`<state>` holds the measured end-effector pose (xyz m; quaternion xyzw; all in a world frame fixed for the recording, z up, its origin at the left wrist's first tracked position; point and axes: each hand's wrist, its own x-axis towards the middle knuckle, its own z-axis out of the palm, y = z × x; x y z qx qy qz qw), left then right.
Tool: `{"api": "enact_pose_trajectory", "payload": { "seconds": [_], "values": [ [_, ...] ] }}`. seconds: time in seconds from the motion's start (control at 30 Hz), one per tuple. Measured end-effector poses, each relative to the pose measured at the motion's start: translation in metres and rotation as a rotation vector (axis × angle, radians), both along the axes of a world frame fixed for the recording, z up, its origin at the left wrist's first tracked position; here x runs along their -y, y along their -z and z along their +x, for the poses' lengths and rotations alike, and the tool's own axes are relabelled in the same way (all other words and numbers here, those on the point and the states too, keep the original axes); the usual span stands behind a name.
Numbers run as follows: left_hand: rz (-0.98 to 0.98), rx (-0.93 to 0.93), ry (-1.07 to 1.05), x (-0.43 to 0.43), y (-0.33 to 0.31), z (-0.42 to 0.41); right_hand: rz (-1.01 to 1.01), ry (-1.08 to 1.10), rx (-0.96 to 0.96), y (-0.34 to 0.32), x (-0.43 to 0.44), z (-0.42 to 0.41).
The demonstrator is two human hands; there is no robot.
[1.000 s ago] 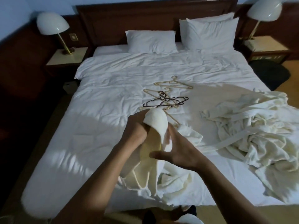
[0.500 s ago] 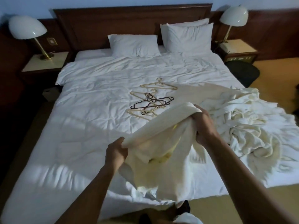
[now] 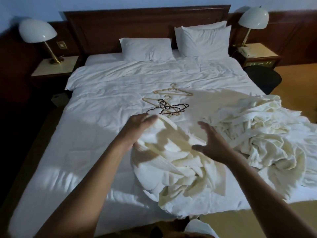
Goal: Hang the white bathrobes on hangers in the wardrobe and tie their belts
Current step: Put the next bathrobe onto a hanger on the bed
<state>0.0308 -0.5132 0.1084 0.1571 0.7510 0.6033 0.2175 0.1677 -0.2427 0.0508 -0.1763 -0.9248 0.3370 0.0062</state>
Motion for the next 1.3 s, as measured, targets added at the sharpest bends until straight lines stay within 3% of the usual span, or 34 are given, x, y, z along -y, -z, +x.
{"api": "enact_pose_trajectory", "payload": {
  "seconds": [0.1,0.17,0.3,0.4,0.5,0.57,0.63,0.7,0.73,0.87,0.93,1.0,1.13,1.3],
  "values": [
    [-0.011,0.040,0.312,-0.033,-0.009,0.019,-0.026,-0.177,-0.041,0.007,0.042,-0.018],
    [-0.098,-0.039,0.368,-0.045,0.001,0.017,-0.017,-0.172,0.044,0.022,0.048,-0.029],
    [-0.501,-0.403,0.144,-0.036,0.047,-0.012,-0.378,0.070,0.010,0.035,0.008,-0.046],
    [-0.721,-0.364,-0.075,-0.010,0.108,-0.024,-0.526,0.178,-0.166,0.023,-0.036,-0.068],
    [-0.785,-0.195,-0.267,0.000,0.147,-0.027,-0.689,0.222,-0.274,0.012,-0.073,-0.091],
    [-0.715,-0.067,-0.402,-0.010,0.152,-0.037,-0.715,0.288,-0.233,0.011,-0.096,-0.106],
    [-0.388,0.128,-0.590,-0.030,0.130,-0.052,-0.677,0.327,-0.118,0.017,-0.118,-0.120],
    [-0.018,0.325,-0.690,-0.052,0.097,-0.070,-0.508,0.247,-0.007,0.021,-0.146,-0.131],
    [0.057,0.331,-0.669,-0.059,0.080,-0.080,-0.386,0.177,0.033,0.020,-0.158,-0.135],
    [-0.122,0.202,-0.318,-0.061,0.014,-0.114,-0.116,-0.012,0.195,0.011,-0.198,-0.159],
    [-0.234,0.248,-0.215,-0.051,-0.009,-0.123,-0.148,0.017,0.290,0.003,-0.208,-0.170],
    [-0.294,0.313,-0.150,-0.045,-0.023,-0.128,-0.221,0.022,0.260,-0.008,-0.212,-0.176],
    [-0.258,0.464,-0.152,-0.046,-0.027,-0.132,-0.347,-0.050,0.132,-0.020,-0.216,-0.176],
    [-0.106,0.395,-0.165,-0.090,-0.027,-0.129,-0.047,-0.102,0.128,-0.008,-0.194,-0.188]
  ]
}}
